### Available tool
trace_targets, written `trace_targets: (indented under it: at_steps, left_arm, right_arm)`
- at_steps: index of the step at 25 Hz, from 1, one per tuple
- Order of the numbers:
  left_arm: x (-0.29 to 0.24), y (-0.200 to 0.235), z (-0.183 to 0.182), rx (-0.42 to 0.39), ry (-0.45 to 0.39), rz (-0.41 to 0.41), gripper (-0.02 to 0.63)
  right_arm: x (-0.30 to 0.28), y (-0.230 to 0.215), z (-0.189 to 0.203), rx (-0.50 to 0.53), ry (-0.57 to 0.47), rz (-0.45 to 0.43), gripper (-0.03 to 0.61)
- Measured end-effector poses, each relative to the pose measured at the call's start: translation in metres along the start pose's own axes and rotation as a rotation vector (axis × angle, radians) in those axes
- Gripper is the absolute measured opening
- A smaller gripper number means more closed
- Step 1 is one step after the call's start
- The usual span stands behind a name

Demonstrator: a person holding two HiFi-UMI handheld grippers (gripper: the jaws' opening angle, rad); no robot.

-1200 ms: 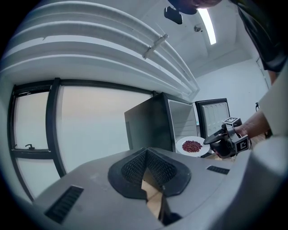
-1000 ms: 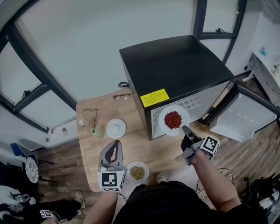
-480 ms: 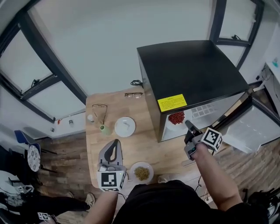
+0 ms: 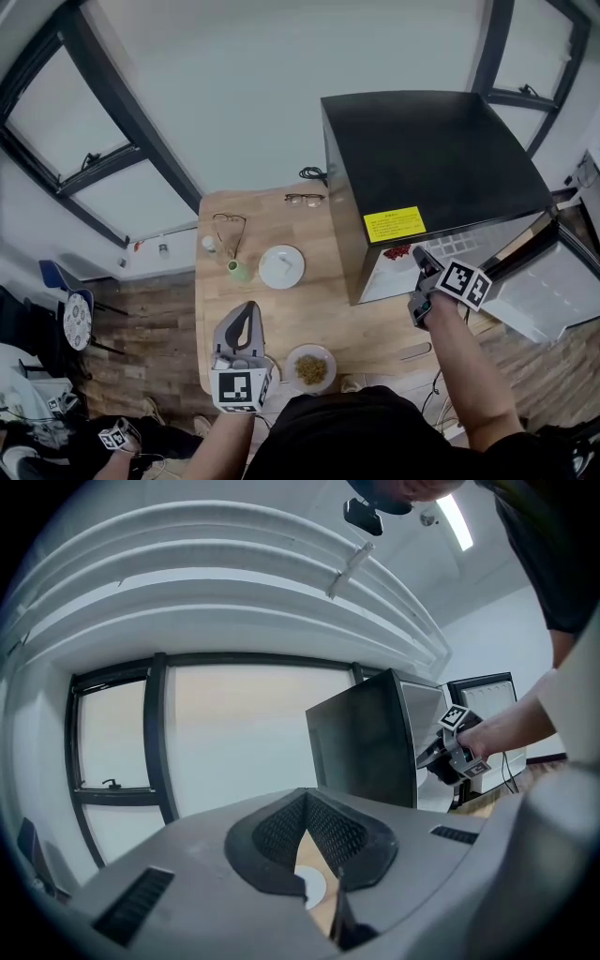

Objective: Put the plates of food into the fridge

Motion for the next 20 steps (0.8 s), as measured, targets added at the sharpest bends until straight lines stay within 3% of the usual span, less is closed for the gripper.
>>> trace_targets:
  at_steps: [7,12,15,20]
  left_arm:
    - [0.011,0.002,0.003,0.003,0.025,-0.029,0.003]
    - [0.022,0.005,0.005,0.01,0.039,-0.061,0.003]
    - [0.03,0.003,0.007,0.012,0.05,-0.078,0.003]
    - [0.04,-0.003,0.009,0.032,0.061,-0.097,0.003]
  right_arm:
    - [-0.015,0.007,-0.009,0.306,0.073,0.186,0.109]
    - [-0.02,0.016,-0.007,0.575,0.061,0.299,0.133]
    - [-0.02,0.016,-0.006,0.635,0.043,0.298,0.133]
    - [-0.006,0.02,-0.005,0.667,-0.031,0.214,0.133]
Point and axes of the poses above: the fingertips, and each gripper's own axes: x backward along the fingers, y to its left, z out of its underside, the point moved 10 cm from there along x, backward along the fingers, and after that the axes turned 7 degrees about -x, right-handed, at the moved point
